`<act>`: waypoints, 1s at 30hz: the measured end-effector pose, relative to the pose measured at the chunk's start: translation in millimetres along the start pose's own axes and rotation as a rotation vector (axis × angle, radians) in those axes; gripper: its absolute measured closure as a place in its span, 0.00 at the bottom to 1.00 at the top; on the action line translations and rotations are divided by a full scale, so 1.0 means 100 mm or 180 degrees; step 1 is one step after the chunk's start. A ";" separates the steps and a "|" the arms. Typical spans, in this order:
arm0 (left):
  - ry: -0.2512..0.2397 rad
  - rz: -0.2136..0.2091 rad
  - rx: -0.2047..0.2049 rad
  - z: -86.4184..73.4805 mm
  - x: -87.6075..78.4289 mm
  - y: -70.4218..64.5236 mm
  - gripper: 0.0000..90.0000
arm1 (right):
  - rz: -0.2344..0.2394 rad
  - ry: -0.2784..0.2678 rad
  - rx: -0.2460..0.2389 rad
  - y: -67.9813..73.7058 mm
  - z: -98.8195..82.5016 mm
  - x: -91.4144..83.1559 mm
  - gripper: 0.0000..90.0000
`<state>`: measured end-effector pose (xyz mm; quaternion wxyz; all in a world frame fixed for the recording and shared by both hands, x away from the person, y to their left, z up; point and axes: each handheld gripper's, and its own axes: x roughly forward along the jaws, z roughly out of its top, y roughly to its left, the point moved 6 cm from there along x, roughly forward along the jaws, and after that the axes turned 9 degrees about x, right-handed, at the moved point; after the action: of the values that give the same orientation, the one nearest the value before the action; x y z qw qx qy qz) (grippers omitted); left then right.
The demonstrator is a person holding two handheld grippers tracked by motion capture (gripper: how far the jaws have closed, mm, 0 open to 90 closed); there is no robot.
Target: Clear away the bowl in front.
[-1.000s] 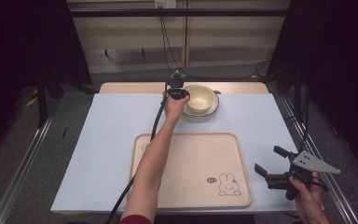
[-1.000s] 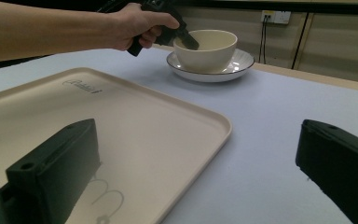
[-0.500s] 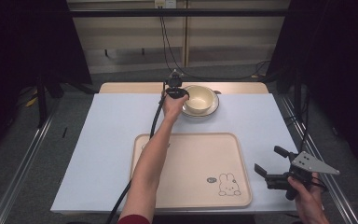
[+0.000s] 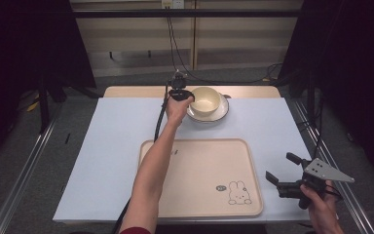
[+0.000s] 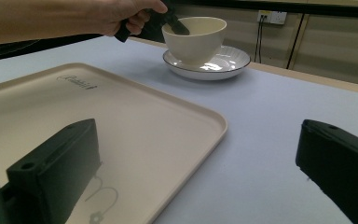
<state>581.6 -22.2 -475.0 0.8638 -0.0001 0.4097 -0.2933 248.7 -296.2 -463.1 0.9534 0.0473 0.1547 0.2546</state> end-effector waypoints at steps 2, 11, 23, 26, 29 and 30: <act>0.0010 -0.0002 0.0016 -0.01 -0.02 0.01 0.92 | -0.0004 -0.0012 -0.0008 0.00 0.00 0.00 0.00; -0.0058 -0.0043 0.0052 0.02 -0.17 -0.01 0.92 | -0.0012 -0.0007 -0.0016 -0.01 0.00 0.00 0.00; -0.0108 -0.0080 0.0079 0.00 -0.39 0.01 0.92 | -0.0019 -0.0007 0.0006 -0.01 0.00 -0.01 0.00; -0.0156 -0.0089 0.0077 0.00 -0.45 -0.01 0.92 | -0.0014 -0.0015 0.0001 -0.01 0.01 -0.01 0.00; -0.0153 -0.0138 0.0116 -0.01 -0.51 -0.01 0.92 | -0.0002 -0.0018 0.0004 0.00 0.01 -0.01 0.00; -0.0148 -0.0151 0.0115 -0.02 -0.53 -0.02 0.92 | -0.0004 -0.0024 0.0000 -0.01 0.01 -0.01 0.00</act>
<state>553.2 3.4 -438.1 0.8657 -0.0010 0.3840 -0.3210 248.5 -297.3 -461.7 0.9542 0.0481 0.1511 0.2538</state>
